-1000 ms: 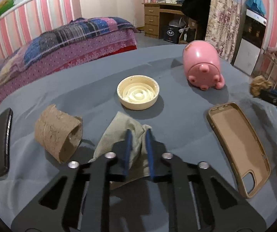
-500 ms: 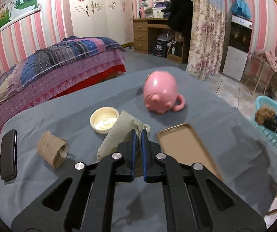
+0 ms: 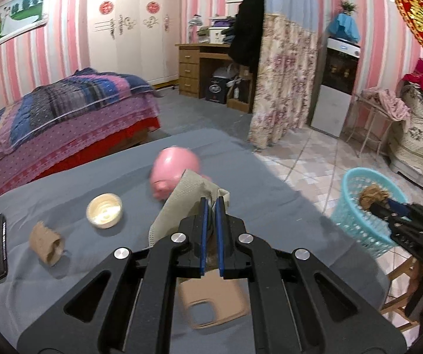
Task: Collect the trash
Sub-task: 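Carry the ball and cloth over the blue basket and open both grippers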
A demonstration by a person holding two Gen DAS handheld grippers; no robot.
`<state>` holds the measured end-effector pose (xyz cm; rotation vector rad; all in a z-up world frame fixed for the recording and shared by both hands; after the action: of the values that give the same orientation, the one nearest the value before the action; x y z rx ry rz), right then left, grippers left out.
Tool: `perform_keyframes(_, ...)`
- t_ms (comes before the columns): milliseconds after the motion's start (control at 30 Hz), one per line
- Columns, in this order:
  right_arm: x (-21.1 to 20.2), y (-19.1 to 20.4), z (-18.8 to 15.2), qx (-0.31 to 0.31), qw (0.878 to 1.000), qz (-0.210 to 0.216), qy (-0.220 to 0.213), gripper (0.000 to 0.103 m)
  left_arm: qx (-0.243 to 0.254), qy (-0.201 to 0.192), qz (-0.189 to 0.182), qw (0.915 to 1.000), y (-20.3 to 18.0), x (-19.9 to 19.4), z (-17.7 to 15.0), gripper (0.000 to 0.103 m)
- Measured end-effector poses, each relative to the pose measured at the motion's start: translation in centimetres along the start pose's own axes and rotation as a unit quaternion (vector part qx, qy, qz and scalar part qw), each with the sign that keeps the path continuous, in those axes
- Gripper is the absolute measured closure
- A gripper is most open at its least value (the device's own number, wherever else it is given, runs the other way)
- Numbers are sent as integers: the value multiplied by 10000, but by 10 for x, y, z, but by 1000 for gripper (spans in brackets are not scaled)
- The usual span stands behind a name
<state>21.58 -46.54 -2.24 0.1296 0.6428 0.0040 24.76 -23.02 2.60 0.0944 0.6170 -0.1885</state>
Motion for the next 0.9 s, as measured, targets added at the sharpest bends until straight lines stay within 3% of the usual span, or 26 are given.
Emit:
perform_keyframes(200,-7,-32,2,387,9990,-114,-169,70,144,-97,-336,9993,-47,2,12,99)
perform_keyframes(400,-10,-70,1,591,9962,-606,-222,70,342,-174,-784,9962,-104,12,20,99)
perform_keyframes(733,-18,-141,-2,995,9836,-1465,-332,70,717,-113,-1633,9839,-216,44,17,99)
perform_keyframes(900,-21,-171,-7,1249,9782,-1607,-406,71,887,0,-1899,9778,-261,66,10,99)
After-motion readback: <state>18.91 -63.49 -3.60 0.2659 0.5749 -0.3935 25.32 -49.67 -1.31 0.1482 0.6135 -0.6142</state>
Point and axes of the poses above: each gripper's, at about its wrist camera, not at the fingertips, and x roughly the way its jaws point, y to its left, z to its top, the point moved 2 cm from there along x, roughly the way its jaws point, and after that the axes turned 5 degrees about z, right-handed, at the moved point
